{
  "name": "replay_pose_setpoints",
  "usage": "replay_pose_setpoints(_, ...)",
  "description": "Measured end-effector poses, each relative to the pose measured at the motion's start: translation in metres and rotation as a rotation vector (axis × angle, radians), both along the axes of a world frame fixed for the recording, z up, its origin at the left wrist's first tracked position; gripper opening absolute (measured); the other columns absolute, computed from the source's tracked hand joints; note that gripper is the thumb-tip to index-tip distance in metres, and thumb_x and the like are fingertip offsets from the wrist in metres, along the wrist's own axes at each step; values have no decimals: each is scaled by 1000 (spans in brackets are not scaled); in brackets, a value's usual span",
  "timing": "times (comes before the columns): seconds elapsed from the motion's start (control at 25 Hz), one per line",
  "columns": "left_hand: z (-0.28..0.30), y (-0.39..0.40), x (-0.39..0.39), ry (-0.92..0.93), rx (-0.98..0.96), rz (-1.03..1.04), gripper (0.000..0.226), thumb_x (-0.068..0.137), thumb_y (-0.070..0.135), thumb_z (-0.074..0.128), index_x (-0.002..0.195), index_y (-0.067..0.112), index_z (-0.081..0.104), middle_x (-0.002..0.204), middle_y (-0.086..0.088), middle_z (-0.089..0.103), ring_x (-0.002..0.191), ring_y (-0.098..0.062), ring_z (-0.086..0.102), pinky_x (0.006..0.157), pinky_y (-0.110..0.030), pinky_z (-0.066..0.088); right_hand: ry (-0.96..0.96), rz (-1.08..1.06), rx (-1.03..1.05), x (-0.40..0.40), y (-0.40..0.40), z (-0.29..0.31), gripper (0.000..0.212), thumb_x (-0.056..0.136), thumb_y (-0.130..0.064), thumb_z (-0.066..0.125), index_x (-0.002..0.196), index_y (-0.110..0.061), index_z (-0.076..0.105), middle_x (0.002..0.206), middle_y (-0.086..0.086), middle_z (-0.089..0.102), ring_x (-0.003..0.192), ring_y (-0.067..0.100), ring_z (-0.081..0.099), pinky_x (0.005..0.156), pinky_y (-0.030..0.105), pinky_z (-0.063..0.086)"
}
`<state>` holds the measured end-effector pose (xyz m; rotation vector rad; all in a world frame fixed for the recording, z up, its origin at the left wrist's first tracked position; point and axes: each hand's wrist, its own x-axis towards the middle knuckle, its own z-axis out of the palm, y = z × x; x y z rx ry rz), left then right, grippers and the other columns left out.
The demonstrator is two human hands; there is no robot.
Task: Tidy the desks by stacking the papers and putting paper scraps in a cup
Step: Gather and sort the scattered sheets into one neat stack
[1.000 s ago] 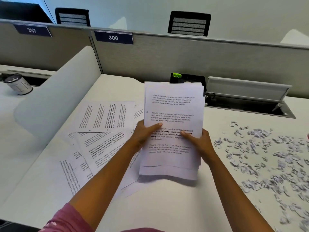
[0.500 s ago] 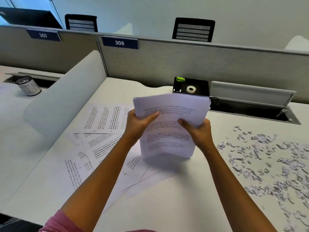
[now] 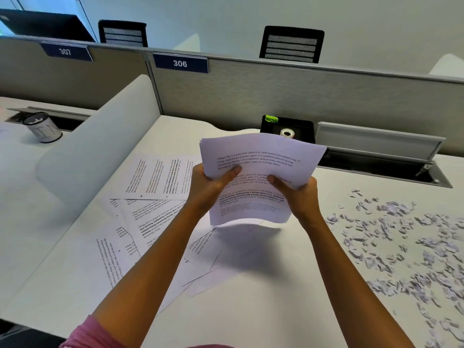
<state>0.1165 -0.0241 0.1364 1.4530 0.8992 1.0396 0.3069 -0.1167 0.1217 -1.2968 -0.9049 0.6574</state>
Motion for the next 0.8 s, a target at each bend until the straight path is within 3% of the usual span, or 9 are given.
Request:
replay_pose_setpoints(0.12,8,4,2,15,47,13,38,71,42,75,104,25,67,97,3,73,83,-19,72,69,-32,62,-45,-27,-15,4,3,18,32,77,-21,83,106,-17,71,96,-4,74,83,15,72,69,32,61)
replay_pose_setpoints(0.2,12,3,6,-18,60,55,45,71,47,73,104,18,67,95,-3,70,83,-23,70,66,-30,61,-37,-46,47,3,3,30,29,78,-32,81,100,-16,71,90,-5,71,79,14,70,63,27,57)
replay_pose_setpoints(0.36,18,4,16,-126,127,83,60,80,60,50,96,4,66,85,-13,67,75,-23,67,59,-25,53,8,-96,101,0,3,47,46,81,-53,58,92,-11,72,79,0,68,70,16,64,54,24,47)
replay_pose_setpoints(0.44,17,7,19,-118,117,110,62,85,58,42,93,2,65,79,-13,66,71,-22,66,56,-25,50,-13,-114,102,-1,4,46,47,84,-49,54,91,-7,71,78,1,68,71,16,64,53,25,45)
replay_pose_setpoints(0.56,15,5,20,-107,85,147,52,89,49,43,91,2,64,76,-9,63,70,-19,63,57,-26,47,-27,-121,90,-4,3,43,48,79,-49,53,90,-4,68,77,-2,66,72,13,63,53,23,46)
replay_pose_setpoints(0.64,13,5,17,-128,85,99,56,85,53,45,94,1,63,78,-9,63,71,-18,64,58,-26,49,-7,-68,108,-2,0,40,47,79,-48,55,94,-5,66,81,-2,66,74,13,64,55,22,49)
replay_pose_setpoints(0.72,7,4,12,-137,54,29,59,78,57,54,99,2,63,82,-7,66,74,-20,67,61,-28,55,21,1,91,1,-5,31,38,77,-43,67,101,-13,64,89,-1,67,79,15,67,60,25,54)
replay_pose_setpoints(0.8,-6,2,10,-72,12,8,49,75,51,68,106,12,67,90,-3,72,80,-23,71,68,-36,61,66,39,-2,5,-8,11,39,75,-26,82,109,-18,65,99,2,71,89,22,71,68,32,59)
